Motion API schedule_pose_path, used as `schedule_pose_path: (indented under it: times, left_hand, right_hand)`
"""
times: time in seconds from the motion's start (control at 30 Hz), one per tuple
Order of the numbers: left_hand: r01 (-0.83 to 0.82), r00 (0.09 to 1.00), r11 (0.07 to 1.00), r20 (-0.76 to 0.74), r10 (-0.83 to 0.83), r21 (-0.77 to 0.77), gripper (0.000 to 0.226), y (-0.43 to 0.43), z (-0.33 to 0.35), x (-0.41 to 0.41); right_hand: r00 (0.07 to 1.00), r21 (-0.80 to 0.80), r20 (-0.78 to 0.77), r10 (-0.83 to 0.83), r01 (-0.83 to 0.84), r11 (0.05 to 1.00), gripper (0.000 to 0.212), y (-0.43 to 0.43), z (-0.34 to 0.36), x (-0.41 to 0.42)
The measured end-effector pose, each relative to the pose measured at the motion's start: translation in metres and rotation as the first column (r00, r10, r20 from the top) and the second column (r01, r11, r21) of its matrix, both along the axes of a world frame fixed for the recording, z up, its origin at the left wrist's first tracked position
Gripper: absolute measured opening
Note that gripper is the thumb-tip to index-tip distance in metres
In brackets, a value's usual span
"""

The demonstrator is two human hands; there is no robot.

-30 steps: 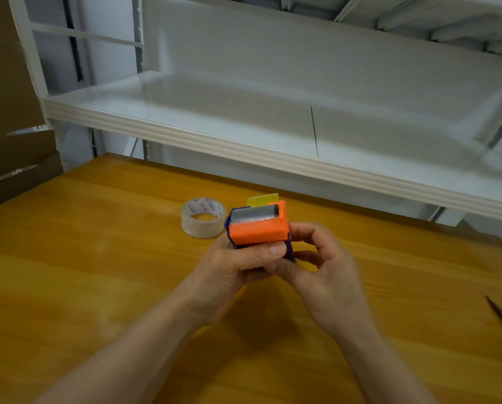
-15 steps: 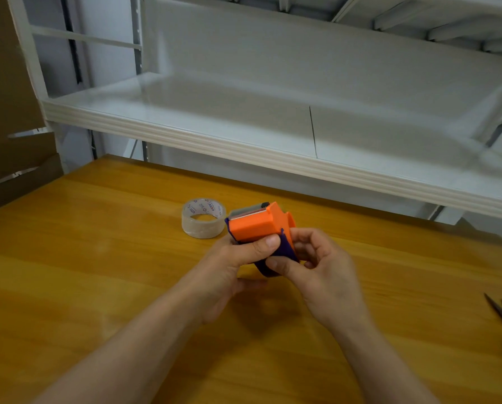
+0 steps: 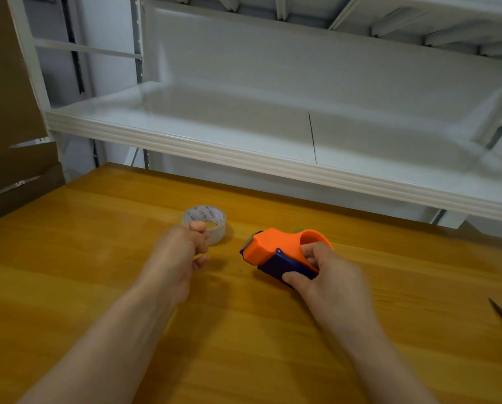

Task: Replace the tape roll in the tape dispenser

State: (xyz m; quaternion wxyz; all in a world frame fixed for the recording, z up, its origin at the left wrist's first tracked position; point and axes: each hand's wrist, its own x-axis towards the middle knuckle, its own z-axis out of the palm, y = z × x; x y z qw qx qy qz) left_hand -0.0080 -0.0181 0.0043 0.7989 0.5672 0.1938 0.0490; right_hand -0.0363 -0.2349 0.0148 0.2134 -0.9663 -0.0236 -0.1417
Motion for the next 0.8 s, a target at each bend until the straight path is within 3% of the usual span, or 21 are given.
schedule_pose_path:
  times: [0.23, 0.63, 0.8]
  left_hand:
    - [0.035, 0.999, 0.995, -0.002, -0.035, 0.093, 0.037, -0.001, -0.005, 0.002]
    - [0.086, 0.996, 0.972, 0.009, -0.091, 0.221, 0.034, -0.008, -0.012, 0.001]
    - [0.088, 0.99, 0.904, 0.065, -0.126, 0.419, 0.027, -0.012, -0.013, -0.004]
  right_hand:
    - [1.0, -0.288, -0.002, -0.003, 0.002, 0.958, 0.04, 0.008, 0.005, -0.004]
    - [0.999, -0.411, -0.021, -0.044, 0.032, 0.911, 0.049, 0.009, -0.004, 0.002]
    - [0.998, -0.392, -0.016, -0.053, 0.042, 0.919, 0.063, 0.001, 0.003, 0.0]
